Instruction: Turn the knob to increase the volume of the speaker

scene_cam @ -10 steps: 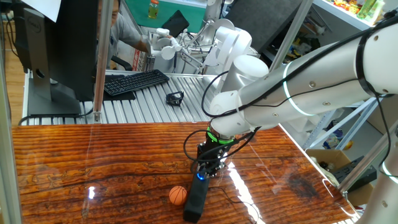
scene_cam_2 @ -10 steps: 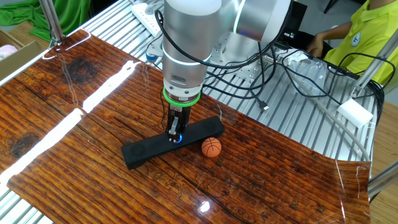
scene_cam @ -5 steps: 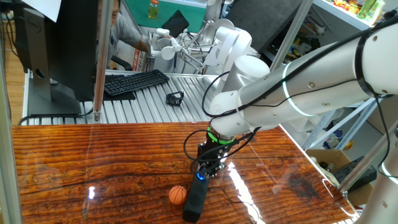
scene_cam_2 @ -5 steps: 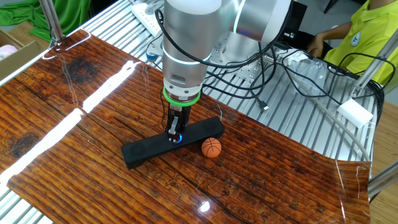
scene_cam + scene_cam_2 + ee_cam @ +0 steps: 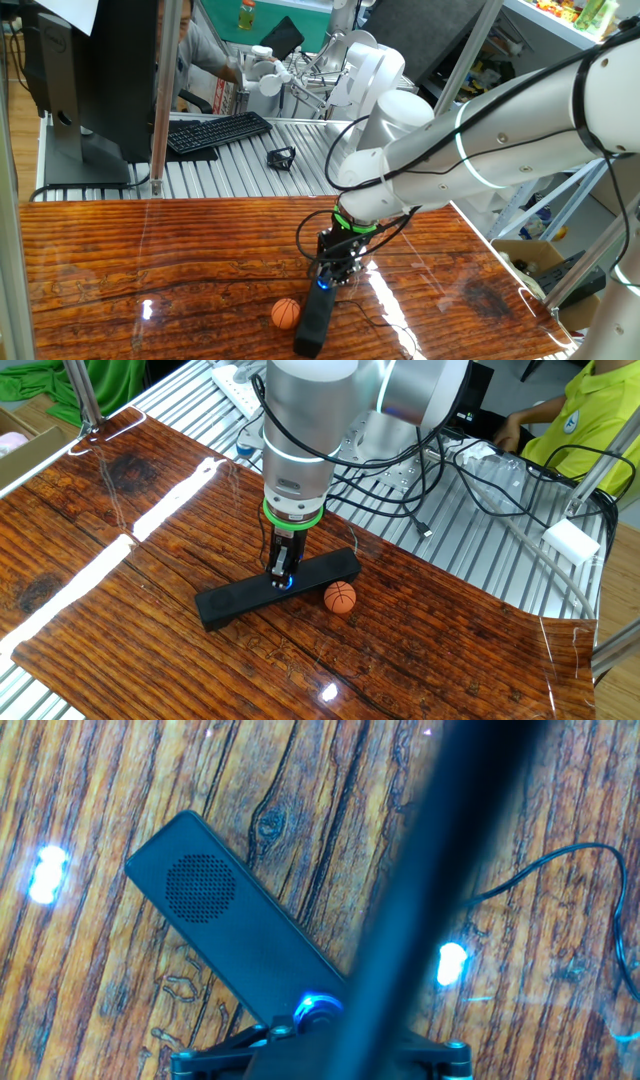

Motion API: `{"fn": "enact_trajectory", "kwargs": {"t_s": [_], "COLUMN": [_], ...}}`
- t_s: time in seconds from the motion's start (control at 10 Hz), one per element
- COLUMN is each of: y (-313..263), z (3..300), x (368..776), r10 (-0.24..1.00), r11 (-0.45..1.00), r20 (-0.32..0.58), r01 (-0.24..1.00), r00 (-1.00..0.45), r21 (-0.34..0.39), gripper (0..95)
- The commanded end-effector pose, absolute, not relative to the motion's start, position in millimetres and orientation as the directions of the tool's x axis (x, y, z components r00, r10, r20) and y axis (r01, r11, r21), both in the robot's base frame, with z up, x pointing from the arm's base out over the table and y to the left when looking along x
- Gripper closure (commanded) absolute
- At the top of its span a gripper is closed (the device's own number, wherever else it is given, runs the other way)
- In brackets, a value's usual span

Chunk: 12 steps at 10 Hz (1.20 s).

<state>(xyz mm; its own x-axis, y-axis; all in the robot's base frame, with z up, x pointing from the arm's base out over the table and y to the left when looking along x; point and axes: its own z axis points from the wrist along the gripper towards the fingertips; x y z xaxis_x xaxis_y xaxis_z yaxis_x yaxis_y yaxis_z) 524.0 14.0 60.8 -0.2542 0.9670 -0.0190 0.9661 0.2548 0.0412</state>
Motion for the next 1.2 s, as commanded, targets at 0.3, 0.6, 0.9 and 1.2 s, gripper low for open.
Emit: {"fn": "enact_trajectory", "kwargs": {"t_s": [0.3,0.6,0.9,1.2], "y": [13.9,13.9,13.9,13.5], "z": [55.6,55.6,55.6,54.3], "x": [524.1,524.1,524.1,523.8], "r10": [0.967,0.966,0.965,0.961], "r11": [0.254,0.257,0.263,0.277], "r20": [-0.02,-0.025,-0.024,-0.039], "r01": [0.966,0.966,0.964,0.96], "r00": [-0.253,-0.256,-0.262,-0.275], "r21": [0.042,0.043,0.043,0.039], "gripper": [57.0,38.0,19.0,19.0]}}
